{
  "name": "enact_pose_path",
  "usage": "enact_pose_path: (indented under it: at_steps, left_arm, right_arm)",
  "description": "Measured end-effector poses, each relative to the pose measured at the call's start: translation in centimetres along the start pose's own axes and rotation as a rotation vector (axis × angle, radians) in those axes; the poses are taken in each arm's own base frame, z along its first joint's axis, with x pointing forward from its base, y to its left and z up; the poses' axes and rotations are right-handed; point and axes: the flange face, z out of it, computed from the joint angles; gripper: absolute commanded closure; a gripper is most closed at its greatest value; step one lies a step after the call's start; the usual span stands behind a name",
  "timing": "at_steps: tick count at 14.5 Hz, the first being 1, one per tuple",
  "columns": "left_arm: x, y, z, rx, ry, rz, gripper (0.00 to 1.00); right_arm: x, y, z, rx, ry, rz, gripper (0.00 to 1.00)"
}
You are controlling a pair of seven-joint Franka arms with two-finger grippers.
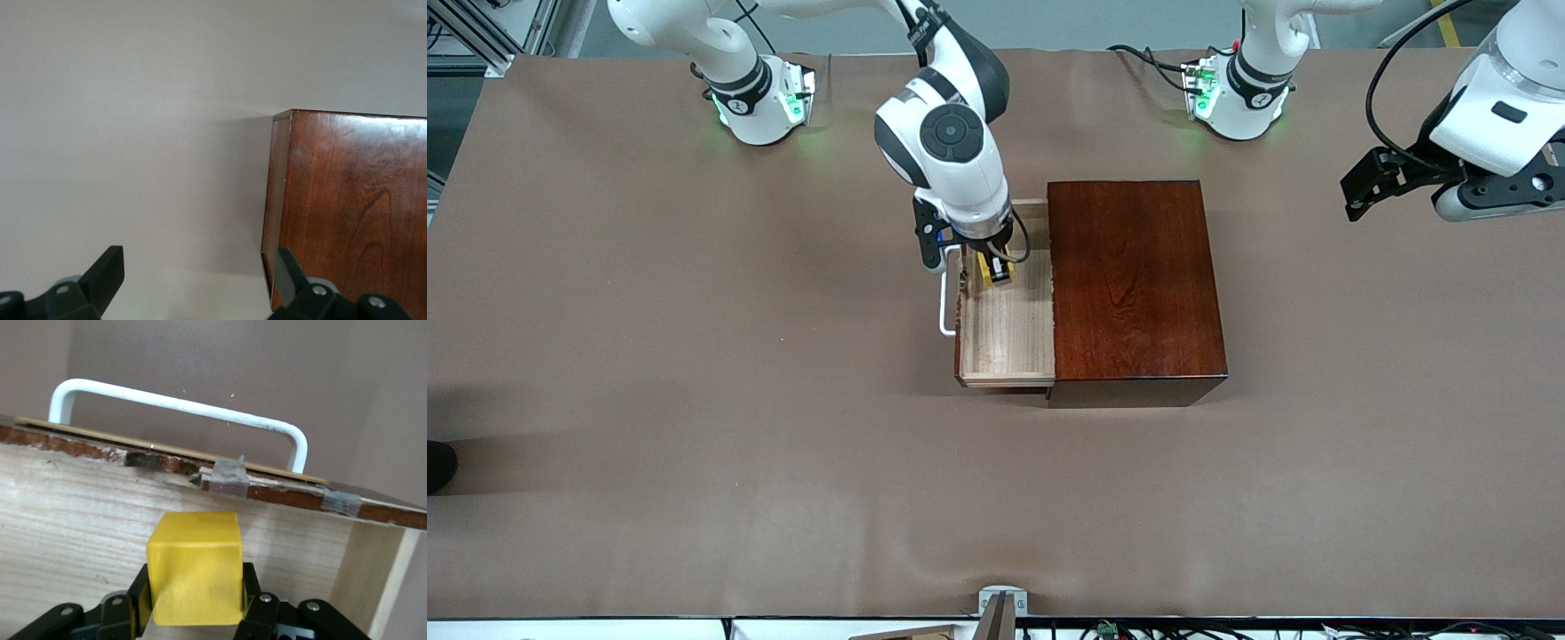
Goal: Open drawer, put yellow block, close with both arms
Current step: 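Lower the cube into the drawer and open the right gripper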
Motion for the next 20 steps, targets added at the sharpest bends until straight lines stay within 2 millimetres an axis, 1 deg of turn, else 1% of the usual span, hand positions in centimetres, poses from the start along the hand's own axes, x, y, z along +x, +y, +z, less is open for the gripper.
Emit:
enact_pose_path:
  at_steps: [1, 2, 3, 4, 5, 6, 7, 9, 12, 14, 16, 17, 19, 20]
  left_arm:
    - [0.0, 0.0, 0.0, 0.000, 0.000, 0.000, 0.00]
    - [0.0, 0.0, 0.0, 0.000, 0.000, 0.000, 0.00]
    - [0.0, 0.0, 0.0, 0.000, 0.000, 0.000, 0.00]
    - [0.0, 0.0, 0.0, 0.001, -0.002, 0.000, 0.00]
    - [0.0, 0.0, 0.0, 0.001, -0.004, 0.000, 0.00]
    - [-0.1, 0.0, 0.1, 0.001, -0.005, 0.000, 0.00]
    - [-0.1, 0.0, 0.1, 0.002, -0.006, 0.000, 0.00]
    - [-0.1, 0.0, 0.1, 0.002, -0.007, 0.000, 0.00]
    - [-0.1, 0.0, 0.1, 0.001, -0.008, 0.000, 0.00]
    - [-0.1, 0.2, 0.0, -0.022, -0.013, 0.001, 0.00]
    - [-0.3, 0.9, -0.2, -0.040, -0.012, 0.012, 0.00]
    - [-0.5, 1.8, -0.4, -0.044, -0.008, 0.028, 0.00]
    - [-0.9, 4.8, -0.1, -0.046, -0.014, 0.083, 0.00]
    - [-1.0, 6.5, 0.3, -0.048, -0.020, 0.108, 0.00]
  right_arm:
    - [0.1, 0.0, 0.6, -0.006, 0.006, 0.001, 0.81]
    - [0.1, -0.1, 1.1, -0.011, 0.010, 0.002, 0.75]
    - [0.2, -0.1, 1.4, -0.015, 0.013, 0.003, 0.66]
    - [0.2, -0.1, 1.7, -0.017, 0.016, 0.004, 0.49]
    - [0.3, -0.1, 1.8, -0.018, 0.018, 0.005, 0.15]
    - [0.3, -0.2, 1.9, -0.018, 0.018, 0.005, 0.04]
    - [0.4, -0.2, 1.8, -0.017, 0.018, 0.007, 0.00]
    - [0.3, -0.4, 1.5, -0.011, 0.014, 0.009, 0.00]
    - [0.0, -1.1, 0.1, 0.014, -0.002, 0.014, 0.00]
    - [0.3, -2.1, -1.3, 0.030, -0.011, 0.024, 0.00]
    - [1.2, -3.3, -3.5, 0.017, -0.005, 0.043, 0.00]
    - [2.0, -4.1, -4.9, 0.005, 0.000, 0.055, 0.00]
    - [4.0, -5.6, -7.4, -0.013, 0.007, 0.062, 0.00]
    - [5.1, -6.2, -8.3, -0.024, 0.011, 0.056, 0.00]
